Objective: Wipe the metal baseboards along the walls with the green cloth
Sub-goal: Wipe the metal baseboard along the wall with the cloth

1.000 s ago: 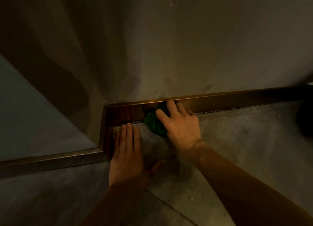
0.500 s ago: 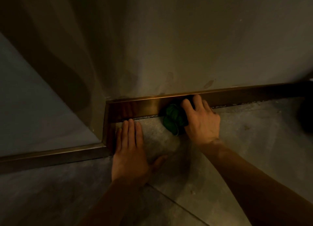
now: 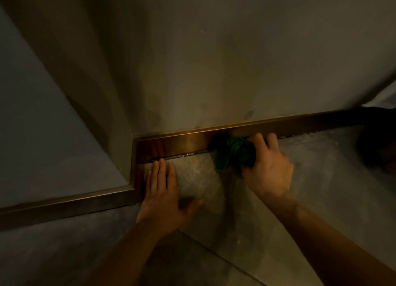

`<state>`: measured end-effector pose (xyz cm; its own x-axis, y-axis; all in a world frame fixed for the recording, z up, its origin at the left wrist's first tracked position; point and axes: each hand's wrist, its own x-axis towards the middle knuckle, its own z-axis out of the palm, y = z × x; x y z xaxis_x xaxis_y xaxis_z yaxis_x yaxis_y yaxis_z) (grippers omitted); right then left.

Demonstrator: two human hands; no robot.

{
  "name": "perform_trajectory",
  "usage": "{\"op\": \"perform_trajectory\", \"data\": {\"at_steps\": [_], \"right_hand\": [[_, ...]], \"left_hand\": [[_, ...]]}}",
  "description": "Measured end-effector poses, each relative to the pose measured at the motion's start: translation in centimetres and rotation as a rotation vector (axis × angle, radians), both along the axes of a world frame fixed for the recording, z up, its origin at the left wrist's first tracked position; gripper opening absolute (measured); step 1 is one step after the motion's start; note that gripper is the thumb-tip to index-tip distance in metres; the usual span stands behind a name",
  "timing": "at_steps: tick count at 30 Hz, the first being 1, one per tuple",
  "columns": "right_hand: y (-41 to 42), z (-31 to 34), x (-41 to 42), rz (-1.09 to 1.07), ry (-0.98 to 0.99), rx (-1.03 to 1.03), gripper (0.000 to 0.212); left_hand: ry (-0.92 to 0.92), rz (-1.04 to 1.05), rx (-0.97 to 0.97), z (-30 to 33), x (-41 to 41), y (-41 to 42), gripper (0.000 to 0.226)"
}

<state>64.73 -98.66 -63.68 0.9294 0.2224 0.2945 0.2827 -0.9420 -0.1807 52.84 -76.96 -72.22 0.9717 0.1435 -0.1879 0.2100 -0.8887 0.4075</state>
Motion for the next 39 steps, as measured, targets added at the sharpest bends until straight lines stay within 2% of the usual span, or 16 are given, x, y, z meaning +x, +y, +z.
{"op": "perform_trajectory", "data": {"at_steps": [5,11,12,14,16,18,21,27,33,39], "right_hand": [[0.9,1.3,-2.9,0.050,0.193,0.203,0.049],[3.1,3.5,-5.6,0.418,0.565,0.595,0.033],[3.3,4.1,-5.9,0.488,0.623,0.654,0.033],[3.8,5.0,-6.6,0.583,0.705,0.738,0.034],[4.2,5.7,-7.0,0.629,0.711,0.771,0.033],[4.7,6.6,-7.5,0.656,0.671,0.765,0.033],[4.8,7.6,-7.9,0.688,0.519,0.604,0.031],[4.6,9.2,-10.5,0.571,0.221,-0.126,0.050],[6.7,12.6,-11.8,0.690,0.107,-0.378,0.051],[10.8,18.3,-12.6,0.742,0.065,-0.467,0.052]], "left_hand": [[-0.051,-0.102,-0.186,2.3,-1.9,-0.9,0.116],[-0.201,-0.054,-0.395,6.1,-2.1,-0.4,0.110],[-0.207,-0.063,-0.379,6.8,-2.3,0.1,0.103],[-0.212,-0.070,-0.299,8.1,-2.9,1.3,0.076],[-0.232,-0.067,-0.231,9.4,-3.6,2.1,0.046],[-0.280,-0.084,-0.174,10.8,-4.3,2.8,0.033],[-0.333,-0.082,-0.098,12.6,-5.2,3.2,0.026],[-0.287,-0.148,0.102,16.1,-6.7,3.7,0.041],[-0.169,-0.278,0.283,20.6,-7.9,6.8,0.041],[-0.130,-0.338,0.275,26.3,-9.0,11.6,0.039]]}}
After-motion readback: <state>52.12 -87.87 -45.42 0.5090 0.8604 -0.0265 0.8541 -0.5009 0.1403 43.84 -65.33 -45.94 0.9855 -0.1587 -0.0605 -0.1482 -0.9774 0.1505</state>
